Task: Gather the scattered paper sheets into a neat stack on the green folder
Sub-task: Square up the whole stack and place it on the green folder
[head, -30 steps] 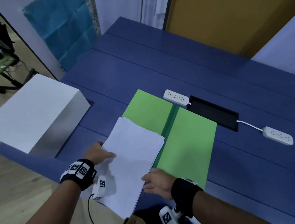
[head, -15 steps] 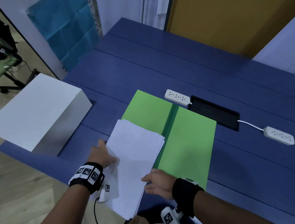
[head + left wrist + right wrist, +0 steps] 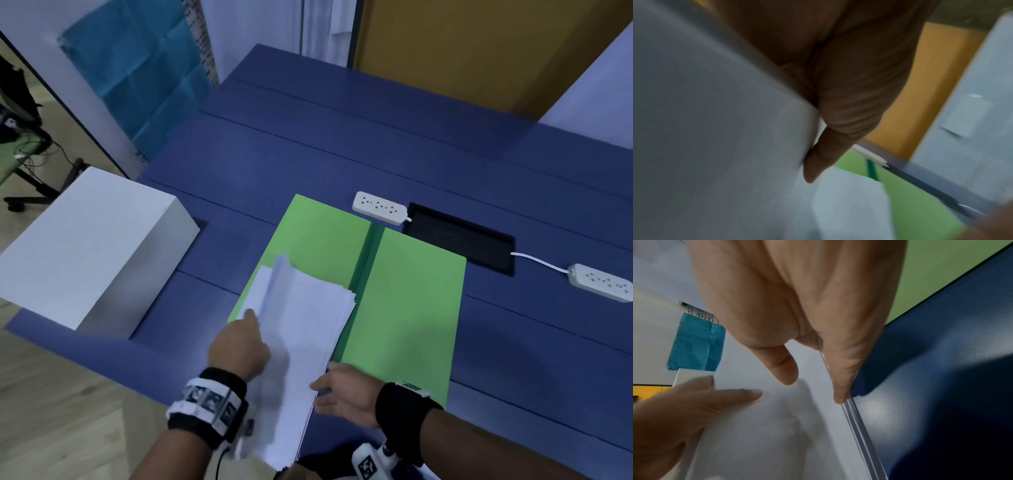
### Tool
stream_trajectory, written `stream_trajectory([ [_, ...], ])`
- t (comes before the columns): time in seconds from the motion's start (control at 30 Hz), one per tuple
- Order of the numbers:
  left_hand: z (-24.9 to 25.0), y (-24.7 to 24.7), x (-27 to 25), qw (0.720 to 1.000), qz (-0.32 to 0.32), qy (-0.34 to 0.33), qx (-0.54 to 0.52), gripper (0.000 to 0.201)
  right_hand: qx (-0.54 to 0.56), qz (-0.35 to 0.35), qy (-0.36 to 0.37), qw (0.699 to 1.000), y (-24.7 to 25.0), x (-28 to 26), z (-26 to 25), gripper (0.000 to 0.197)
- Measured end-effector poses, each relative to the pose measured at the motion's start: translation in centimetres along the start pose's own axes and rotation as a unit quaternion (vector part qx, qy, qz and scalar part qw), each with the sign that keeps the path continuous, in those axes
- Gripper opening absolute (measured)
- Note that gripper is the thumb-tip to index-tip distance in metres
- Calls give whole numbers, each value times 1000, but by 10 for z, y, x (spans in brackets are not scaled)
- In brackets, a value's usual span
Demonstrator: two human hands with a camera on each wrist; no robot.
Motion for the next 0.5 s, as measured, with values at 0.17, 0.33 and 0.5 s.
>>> stream_trajectory([
  [0.17, 38, -19, -49, 992, 79, -101, 8, 39, 25, 8, -3, 1000, 2, -2, 2, 17],
  [0.33, -1, -15, -13, 997, 55, 7, -47, 44, -3, -1, 2, 1000, -8, -4, -3, 40],
  [0.5, -37, -17, 23, 982, -64, 99, -145, 59, -12, 10, -7, 1000, -7, -3, -2, 47],
])
Point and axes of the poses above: each hand's wrist, its own x-axis towards the middle knuckle, its own y-axis out of the back of the hand, z = x × y, the point moved 6 cm from there along x, towards the middle knuckle, and after that the axes turned 7 degrees about y, right-handed, at the moved point
